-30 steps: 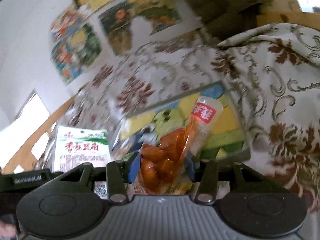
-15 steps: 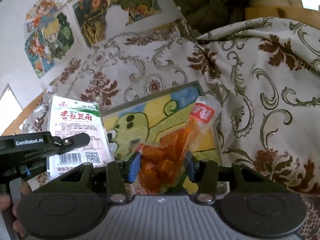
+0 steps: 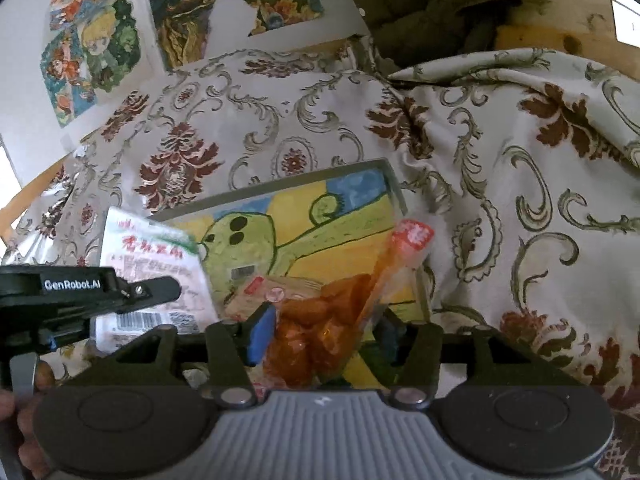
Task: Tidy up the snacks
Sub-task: 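Carry the white packet and orange bag into the grey tray, opening both tools, then lift both open tools out of the tray and back away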
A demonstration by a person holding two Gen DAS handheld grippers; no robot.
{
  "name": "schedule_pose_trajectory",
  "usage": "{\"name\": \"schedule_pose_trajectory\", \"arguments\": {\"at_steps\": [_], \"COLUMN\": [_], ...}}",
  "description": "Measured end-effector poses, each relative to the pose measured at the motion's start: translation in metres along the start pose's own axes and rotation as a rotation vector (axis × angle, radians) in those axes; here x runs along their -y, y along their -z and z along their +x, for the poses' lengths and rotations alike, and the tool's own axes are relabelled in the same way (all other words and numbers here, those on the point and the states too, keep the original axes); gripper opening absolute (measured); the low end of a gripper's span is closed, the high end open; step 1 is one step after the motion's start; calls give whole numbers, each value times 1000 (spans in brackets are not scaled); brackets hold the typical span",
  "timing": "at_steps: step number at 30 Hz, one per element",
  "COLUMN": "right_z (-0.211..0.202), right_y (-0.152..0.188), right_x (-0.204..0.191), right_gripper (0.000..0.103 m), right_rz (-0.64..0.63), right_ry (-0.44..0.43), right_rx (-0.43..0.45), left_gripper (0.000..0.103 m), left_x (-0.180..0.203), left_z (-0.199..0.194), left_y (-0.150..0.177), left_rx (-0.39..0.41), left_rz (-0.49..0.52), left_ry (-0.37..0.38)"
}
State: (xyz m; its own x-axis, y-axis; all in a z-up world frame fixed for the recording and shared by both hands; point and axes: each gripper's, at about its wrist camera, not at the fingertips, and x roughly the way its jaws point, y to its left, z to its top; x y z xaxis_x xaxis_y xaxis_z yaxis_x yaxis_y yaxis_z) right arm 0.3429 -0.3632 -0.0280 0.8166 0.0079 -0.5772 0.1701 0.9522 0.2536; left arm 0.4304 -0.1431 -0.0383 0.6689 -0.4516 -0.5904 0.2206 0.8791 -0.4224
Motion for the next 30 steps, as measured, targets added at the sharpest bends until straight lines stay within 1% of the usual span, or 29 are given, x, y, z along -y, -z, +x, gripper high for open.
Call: {"name": "schedule_pose_trajectory", "arguments": {"at_steps": [1, 3, 5, 6, 8, 13, 15, 17, 21, 22, 26, 30], "right_z": [1, 0, -1, -2, -3, -11, -15, -21, -35, -39, -60, -89], "right_y": [0, -1, -2, -3, -6, -11, -13, -16, -22, -23, -26, -23], "right_x": [1, 4, 5, 5, 5, 5, 5, 6, 4, 4, 2, 2], "right_gripper": [67, 79, 85, 87, 88, 93, 95, 96, 99, 99, 102, 103], "right_rz": [11, 24, 30, 30, 30, 13, 9, 9, 6, 7, 13, 21], "right_ry": [3, 2, 0, 3, 3, 25, 29, 30, 30, 27, 9, -16], "right_rx": [-4, -4, -4, -1, -5, 18, 30, 47, 89, 98, 141, 185], "left_gripper": [13, 21, 33, 37, 51, 69, 73, 79, 85, 88, 96, 98], "left_x": [0, 0, -1, -2, 0, 4, 5, 6, 9, 12, 26, 42], "left_z": [0, -1, -1, -2, -5, -16, -22, -29, -49, -56, -89, -123], "left_y": [0, 1, 0, 0, 0, -2, -3, -4, -7, -7, -5, 2], "left_rx": [-3, -2, -8, -4, 8, 35, 48, 64, 89, 103, 183, 248], "left_rz": [9, 16, 6, 2, 2, 5, 4, 8, 27, 39, 116, 201], "left_ry": [-17, -34, -45, -45, -45, -41, -40, -38, -34, -38, -47, -56]}}
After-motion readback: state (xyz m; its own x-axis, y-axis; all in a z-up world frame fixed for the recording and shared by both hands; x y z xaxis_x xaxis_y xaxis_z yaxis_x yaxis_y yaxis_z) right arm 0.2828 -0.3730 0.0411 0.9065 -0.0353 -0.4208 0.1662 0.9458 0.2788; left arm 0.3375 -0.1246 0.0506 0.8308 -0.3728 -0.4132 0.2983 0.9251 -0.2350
